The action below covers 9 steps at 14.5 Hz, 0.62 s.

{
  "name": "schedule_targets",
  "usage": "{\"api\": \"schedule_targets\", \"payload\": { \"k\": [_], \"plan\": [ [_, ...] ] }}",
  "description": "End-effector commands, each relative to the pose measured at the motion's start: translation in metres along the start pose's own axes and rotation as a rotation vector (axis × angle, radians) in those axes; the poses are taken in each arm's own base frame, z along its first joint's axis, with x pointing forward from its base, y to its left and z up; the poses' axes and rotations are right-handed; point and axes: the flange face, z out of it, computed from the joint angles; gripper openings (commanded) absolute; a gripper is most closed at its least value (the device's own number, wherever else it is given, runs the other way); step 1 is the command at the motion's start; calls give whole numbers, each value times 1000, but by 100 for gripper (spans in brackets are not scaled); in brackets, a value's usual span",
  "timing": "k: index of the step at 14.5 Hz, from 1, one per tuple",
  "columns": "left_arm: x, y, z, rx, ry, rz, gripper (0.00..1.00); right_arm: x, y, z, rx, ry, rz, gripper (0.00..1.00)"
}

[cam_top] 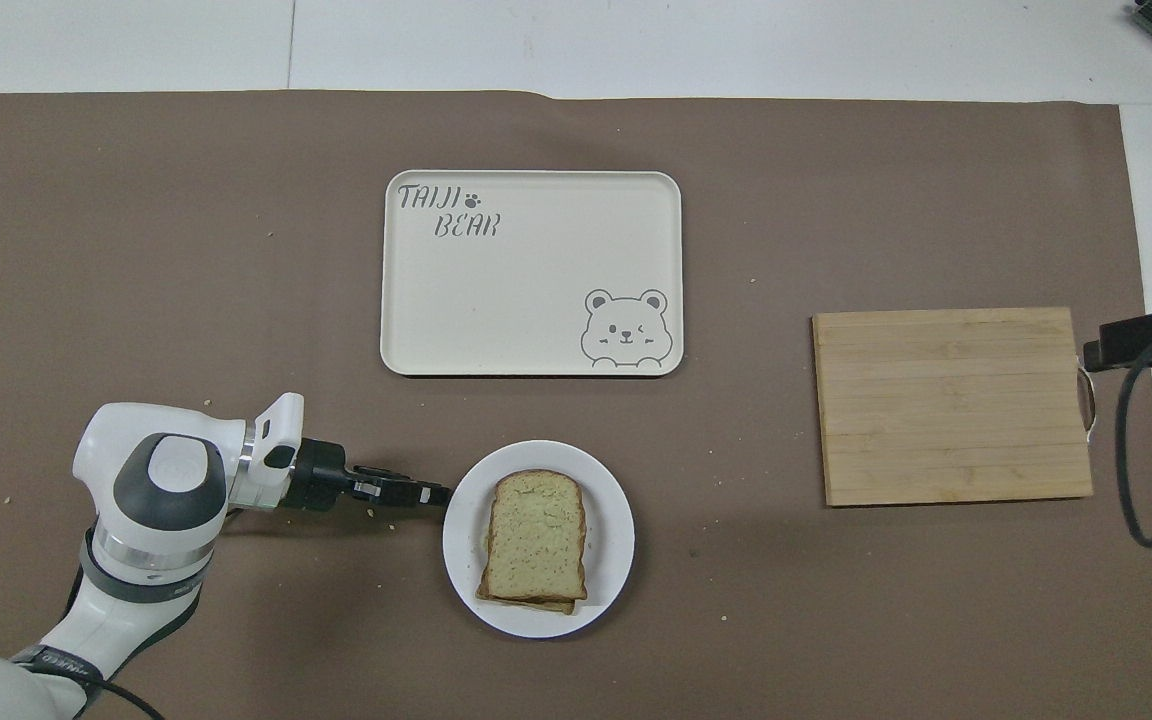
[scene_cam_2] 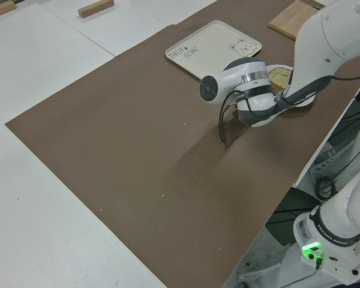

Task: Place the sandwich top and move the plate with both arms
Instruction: 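Move the left gripper to the plate rim and grasp it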

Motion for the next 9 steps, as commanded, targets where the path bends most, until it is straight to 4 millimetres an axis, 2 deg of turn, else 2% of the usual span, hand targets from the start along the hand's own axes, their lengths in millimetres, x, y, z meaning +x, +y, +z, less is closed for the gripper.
{"api": "schedule_targets", "payload": {
  "k": [1, 4, 9],
  "plan": [
    [-14, 6, 6, 8, 8, 9, 29, -3, -2, 1, -15, 10, -28, 100],
    [-19, 9, 13, 9, -7, 7, 24, -3, 1, 1, -14, 10, -23, 100],
    [-24, 13, 20, 10, -25, 7, 21, -3, -6, 1, 0, 9, -38, 100]
  ]
}}
